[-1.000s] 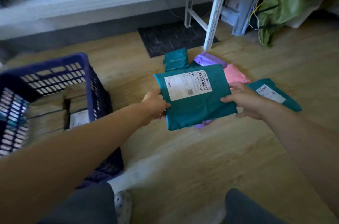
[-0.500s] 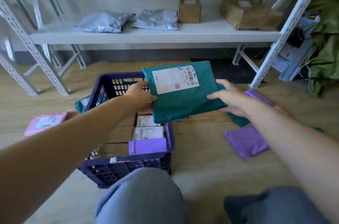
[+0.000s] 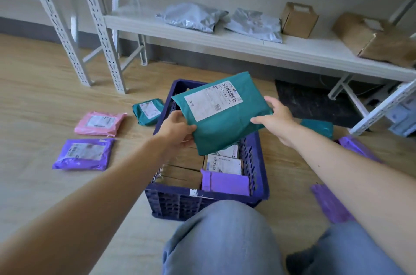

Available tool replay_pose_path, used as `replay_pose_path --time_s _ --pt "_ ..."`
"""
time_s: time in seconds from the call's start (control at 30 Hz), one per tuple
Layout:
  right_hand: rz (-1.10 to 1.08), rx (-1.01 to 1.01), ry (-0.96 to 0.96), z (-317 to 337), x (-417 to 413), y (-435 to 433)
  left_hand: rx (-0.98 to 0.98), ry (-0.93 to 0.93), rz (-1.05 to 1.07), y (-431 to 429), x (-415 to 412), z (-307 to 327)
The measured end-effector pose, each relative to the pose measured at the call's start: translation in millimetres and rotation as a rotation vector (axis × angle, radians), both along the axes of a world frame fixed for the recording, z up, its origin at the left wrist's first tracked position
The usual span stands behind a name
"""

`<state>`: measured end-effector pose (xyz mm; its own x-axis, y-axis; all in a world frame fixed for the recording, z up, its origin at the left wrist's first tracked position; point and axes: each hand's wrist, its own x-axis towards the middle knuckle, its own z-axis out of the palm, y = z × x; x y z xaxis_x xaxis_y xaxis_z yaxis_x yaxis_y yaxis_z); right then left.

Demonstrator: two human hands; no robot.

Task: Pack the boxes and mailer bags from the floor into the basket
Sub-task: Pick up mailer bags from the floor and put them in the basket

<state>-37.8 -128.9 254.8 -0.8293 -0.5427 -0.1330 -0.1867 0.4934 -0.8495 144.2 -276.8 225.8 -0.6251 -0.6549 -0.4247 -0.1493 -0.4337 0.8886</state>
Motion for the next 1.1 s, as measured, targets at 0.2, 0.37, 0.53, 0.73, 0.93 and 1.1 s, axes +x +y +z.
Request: replay_pose_path --time_s 0.2,0.37,0.53,0.73,0.93,1.1 --pt "-0.153 -0.007 0.013 -32.9 19.6 -36.5 0.118 0.058 0.133 -15.0 4.8 -28.0" --pt "-0.098 -0.21 -0.407 -73.8 23.7 -55.5 0.269 0.089 0.228 -8.4 -17.5 -56.7" --pt "-0.141 -0.265 -0.484 -106.2 18.4 -64.2 0.343 0.062 0.23 0.3 -44.9 -85.1" --pt "-0.227 -0.233 -0.565 -139.7 -1.7 -60.4 0.329 -0.07 0.138 0.1 -61.0 -117.8" --pt "-0.247 -0.233 -0.671 -160.7 -20.7 -51.6 0.056 -0.351 0.162 -21.0 -62.1 -156.2" --pt "-0.241 -0.149 -0.703 -176.0 -32.0 -51.3 -0.036 -0.439 -0.041 -37.4 -65.0 -174.8"
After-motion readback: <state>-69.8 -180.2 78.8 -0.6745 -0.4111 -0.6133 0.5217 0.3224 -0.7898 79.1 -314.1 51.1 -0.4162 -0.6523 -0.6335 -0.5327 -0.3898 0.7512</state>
